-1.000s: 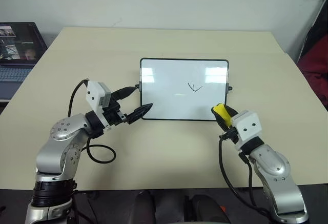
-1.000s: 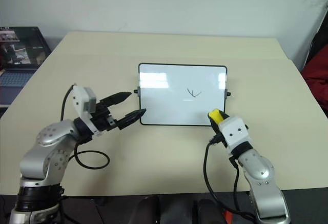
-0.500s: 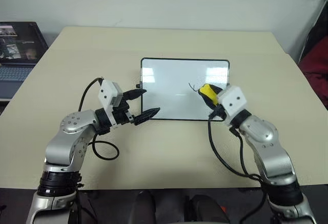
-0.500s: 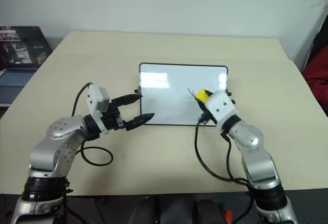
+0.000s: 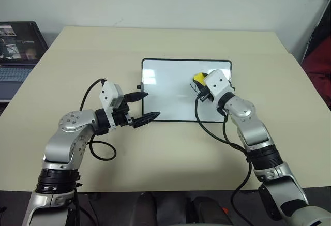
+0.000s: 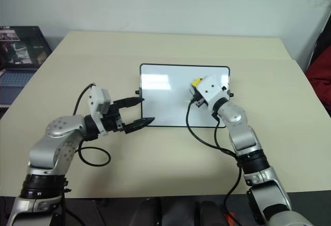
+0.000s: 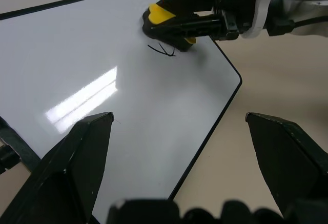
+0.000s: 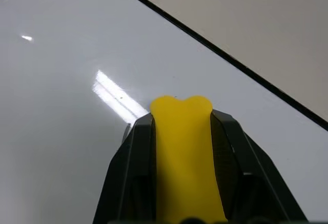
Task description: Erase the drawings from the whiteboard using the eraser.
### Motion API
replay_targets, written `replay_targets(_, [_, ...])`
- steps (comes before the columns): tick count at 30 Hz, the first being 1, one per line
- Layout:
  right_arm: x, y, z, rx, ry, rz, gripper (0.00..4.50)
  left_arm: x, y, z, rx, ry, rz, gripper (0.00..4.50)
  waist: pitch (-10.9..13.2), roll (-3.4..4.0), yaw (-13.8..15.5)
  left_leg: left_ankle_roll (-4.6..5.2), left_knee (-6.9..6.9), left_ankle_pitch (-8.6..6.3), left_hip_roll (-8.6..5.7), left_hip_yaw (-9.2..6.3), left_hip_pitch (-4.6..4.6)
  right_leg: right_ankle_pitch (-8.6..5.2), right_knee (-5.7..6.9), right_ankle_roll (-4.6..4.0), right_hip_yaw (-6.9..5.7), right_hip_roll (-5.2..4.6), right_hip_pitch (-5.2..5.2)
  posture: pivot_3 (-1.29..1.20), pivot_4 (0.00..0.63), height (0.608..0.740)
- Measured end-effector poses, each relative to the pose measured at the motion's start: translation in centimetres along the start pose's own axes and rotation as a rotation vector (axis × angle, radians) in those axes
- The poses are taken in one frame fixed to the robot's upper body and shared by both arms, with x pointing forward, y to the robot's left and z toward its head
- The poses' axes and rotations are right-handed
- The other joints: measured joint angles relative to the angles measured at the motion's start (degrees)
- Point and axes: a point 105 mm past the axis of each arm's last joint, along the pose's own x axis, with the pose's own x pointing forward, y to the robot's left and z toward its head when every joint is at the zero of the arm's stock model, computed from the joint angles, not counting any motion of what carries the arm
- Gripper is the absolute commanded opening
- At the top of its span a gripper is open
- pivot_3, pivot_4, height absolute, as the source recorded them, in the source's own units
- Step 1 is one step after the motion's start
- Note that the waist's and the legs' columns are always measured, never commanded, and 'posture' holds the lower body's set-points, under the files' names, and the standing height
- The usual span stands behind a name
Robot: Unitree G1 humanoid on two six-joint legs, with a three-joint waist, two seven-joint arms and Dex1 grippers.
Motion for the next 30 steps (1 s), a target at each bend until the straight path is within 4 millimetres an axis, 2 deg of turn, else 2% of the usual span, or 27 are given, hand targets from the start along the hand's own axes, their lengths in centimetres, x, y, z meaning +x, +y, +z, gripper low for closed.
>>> replay_targets(8, [-0.2,2.0,-1.6,0.001,-0.011,0.053,1.11,-0.1,0.0,-0.2,-0.004,0.003,0.002,4.5,-0.04,-0.04,-0.15,0.01,0.02,0.0,0.01,-0.01,0.31,0.01,0.14,0.0,0.01,0.0,0.24,0.0,0.15,0.74])
replay_targets(16, [-0.2,6.5,-2.4,-0.005,-0.01,0.191,1.11,0.0,-0.2,-0.1,-0.002,0.002,-0.008,4.5,-0.07,-0.09,-0.88,0.03,-0.03,0.0,0.03,-0.04,1.25,-0.08,0.11,0.15,0.04,0.0,1.08,0.0,0.15,0.74])
replay_targets(21, [-0.3,5.7,-1.5,-0.001,-0.007,0.184,1.11,-0.1,-0.2,-0.1,0.0,0.005,-0.009,4.5,0.01,-0.01,-0.86,0.08,-0.02,0.03,0.02,-0.08,1.03,-0.07,0.07,0.14,-0.01,-0.03,0.94,0.0,0.15,0.74])
replay_targets(28, [0.5,0.5,2.9,-0.022,-0.101,0.054,1.11,-0.2,-0.2,-0.2,-0.003,0.008,-0.008,4.5,0.02,0.0,-0.4,0.04,-0.08,0.04,0.03,0.0,0.11,0.03,0.01,-0.05,0.0,0.0,0.05,0.0,0.15,0.74])
replay_targets(30, [1.1,-0.2,3.1,-0.029,-0.102,0.032,1.11,-0.2,-0.2,-0.2,-0.003,0.008,-0.008,4.5,0.03,0.0,-0.34,0.01,-0.1,0.06,0.02,0.03,0.07,0.03,-0.04,-0.05,0.02,0.0,0.01,0.0,0.15,0.74])
